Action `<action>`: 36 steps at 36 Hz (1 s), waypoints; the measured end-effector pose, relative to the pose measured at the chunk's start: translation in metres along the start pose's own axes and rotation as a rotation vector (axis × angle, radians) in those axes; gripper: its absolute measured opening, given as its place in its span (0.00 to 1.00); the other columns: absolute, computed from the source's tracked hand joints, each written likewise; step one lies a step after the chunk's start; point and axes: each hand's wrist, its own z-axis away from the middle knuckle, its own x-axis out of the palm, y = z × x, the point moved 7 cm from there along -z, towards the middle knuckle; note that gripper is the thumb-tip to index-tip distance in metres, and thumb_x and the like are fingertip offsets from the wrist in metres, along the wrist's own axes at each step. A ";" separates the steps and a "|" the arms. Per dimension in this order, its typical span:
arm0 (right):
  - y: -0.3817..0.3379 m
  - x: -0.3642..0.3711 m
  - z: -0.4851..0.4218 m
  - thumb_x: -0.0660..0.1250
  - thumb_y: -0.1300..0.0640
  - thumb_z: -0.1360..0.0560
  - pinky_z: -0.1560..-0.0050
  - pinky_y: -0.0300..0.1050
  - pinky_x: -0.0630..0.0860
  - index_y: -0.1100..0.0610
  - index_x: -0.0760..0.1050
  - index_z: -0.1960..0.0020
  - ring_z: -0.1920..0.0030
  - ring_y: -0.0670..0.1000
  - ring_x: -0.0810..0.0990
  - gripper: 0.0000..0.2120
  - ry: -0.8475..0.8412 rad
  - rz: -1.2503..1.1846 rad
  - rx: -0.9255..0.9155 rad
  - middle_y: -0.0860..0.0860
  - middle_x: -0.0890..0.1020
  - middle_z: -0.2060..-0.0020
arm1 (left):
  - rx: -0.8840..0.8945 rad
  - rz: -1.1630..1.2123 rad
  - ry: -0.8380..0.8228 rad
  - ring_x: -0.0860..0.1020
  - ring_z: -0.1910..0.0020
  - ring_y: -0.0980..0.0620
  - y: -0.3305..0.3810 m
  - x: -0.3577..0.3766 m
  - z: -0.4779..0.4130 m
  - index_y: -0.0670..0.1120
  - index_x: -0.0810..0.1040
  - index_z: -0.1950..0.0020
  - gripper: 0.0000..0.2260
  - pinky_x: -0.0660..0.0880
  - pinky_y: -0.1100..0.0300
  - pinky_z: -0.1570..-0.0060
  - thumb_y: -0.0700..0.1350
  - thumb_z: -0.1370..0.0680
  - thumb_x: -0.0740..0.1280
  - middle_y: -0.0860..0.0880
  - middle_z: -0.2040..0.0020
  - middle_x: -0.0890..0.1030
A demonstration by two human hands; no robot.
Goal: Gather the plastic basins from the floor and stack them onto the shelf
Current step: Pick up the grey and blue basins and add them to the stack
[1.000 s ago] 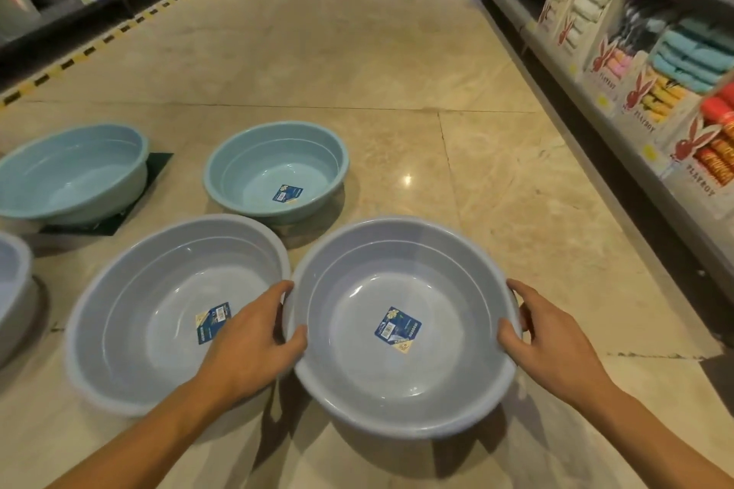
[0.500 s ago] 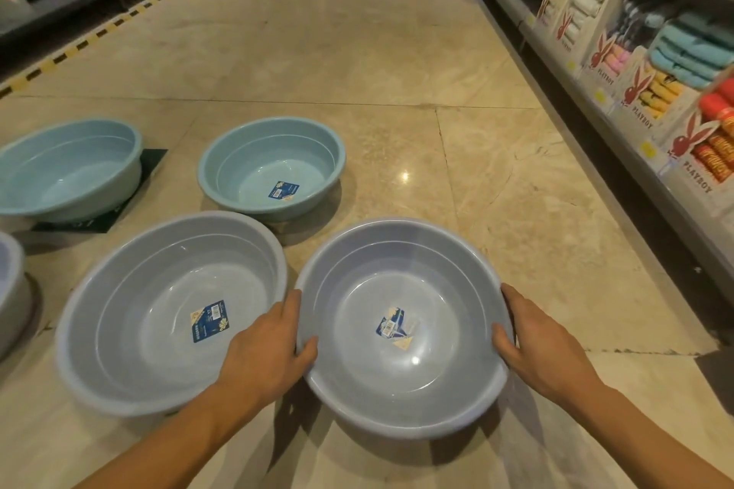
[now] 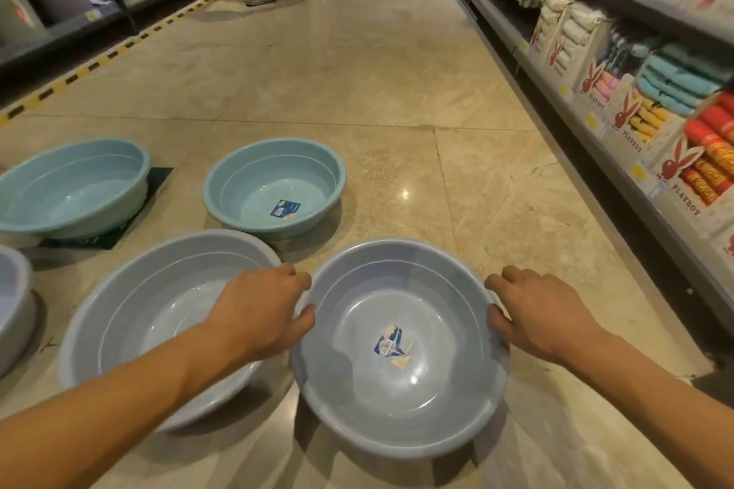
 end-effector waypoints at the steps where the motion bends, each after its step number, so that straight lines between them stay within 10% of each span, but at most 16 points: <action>1: -0.002 -0.009 -0.005 0.55 0.44 0.20 0.54 0.46 0.76 0.49 0.74 0.38 0.54 0.51 0.79 0.17 0.007 0.006 -0.012 0.48 0.79 0.50 | 0.010 -0.017 0.000 0.80 0.47 0.50 -0.005 -0.008 -0.002 0.54 0.75 0.34 0.20 0.77 0.55 0.48 0.61 0.21 0.57 0.52 0.42 0.80; 15: -0.098 -0.108 -0.077 0.56 0.44 0.19 0.53 0.47 0.76 0.50 0.72 0.34 0.45 0.53 0.79 0.18 0.005 -0.061 -0.211 0.49 0.77 0.42 | -0.199 -0.027 0.059 0.79 0.45 0.48 -0.132 -0.070 0.041 0.52 0.76 0.35 0.18 0.70 0.57 0.55 0.58 0.22 0.61 0.51 0.41 0.79; 36: -0.287 -0.091 -0.161 0.60 0.45 0.22 0.46 0.52 0.79 0.49 0.73 0.37 0.41 0.56 0.79 0.16 -0.106 -0.111 -0.338 0.50 0.80 0.38 | -0.680 0.248 0.015 0.79 0.41 0.46 -0.300 0.042 0.152 0.53 0.76 0.35 0.17 0.76 0.52 0.48 0.55 0.23 0.61 0.50 0.38 0.81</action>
